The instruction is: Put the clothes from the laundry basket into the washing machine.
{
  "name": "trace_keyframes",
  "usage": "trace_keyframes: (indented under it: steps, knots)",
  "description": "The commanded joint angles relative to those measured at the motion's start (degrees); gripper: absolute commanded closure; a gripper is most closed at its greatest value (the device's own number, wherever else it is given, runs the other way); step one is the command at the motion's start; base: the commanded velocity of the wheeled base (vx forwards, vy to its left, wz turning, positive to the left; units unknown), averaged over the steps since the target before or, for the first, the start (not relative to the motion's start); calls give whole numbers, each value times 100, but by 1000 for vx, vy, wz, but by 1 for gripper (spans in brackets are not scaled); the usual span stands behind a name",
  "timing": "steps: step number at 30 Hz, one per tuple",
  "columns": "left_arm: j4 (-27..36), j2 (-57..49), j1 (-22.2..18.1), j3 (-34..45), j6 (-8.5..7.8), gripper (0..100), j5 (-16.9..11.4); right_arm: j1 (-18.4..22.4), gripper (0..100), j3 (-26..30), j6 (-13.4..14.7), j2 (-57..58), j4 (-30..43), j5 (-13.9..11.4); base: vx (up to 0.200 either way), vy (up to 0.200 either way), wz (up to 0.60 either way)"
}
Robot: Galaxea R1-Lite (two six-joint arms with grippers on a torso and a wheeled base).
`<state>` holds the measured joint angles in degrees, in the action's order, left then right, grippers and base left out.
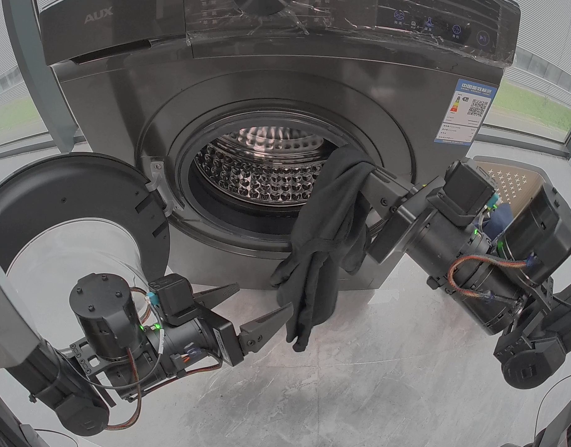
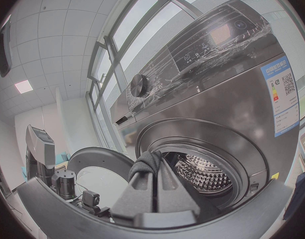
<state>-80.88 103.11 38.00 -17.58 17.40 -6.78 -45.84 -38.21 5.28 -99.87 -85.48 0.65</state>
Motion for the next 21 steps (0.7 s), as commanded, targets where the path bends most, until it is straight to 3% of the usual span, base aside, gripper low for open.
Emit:
trace_keyframes:
  steps: [1, 10, 21]
  knots:
    - [-709, 939, -284, 114, -43, 0, -25, -4, 100, 76, -1, 11, 5, -3, 0, 0, 0]
    - [-788, 1440, -750, 0, -237, 0, -25, -31, 100, 191, -1, 134, 5, -3, 0, 0, 0]
    - [-797, 1554, -557, -9, -245, 0, -43, -48, 100, 147, -1, 125, 5, 6, 0, 0, 0]
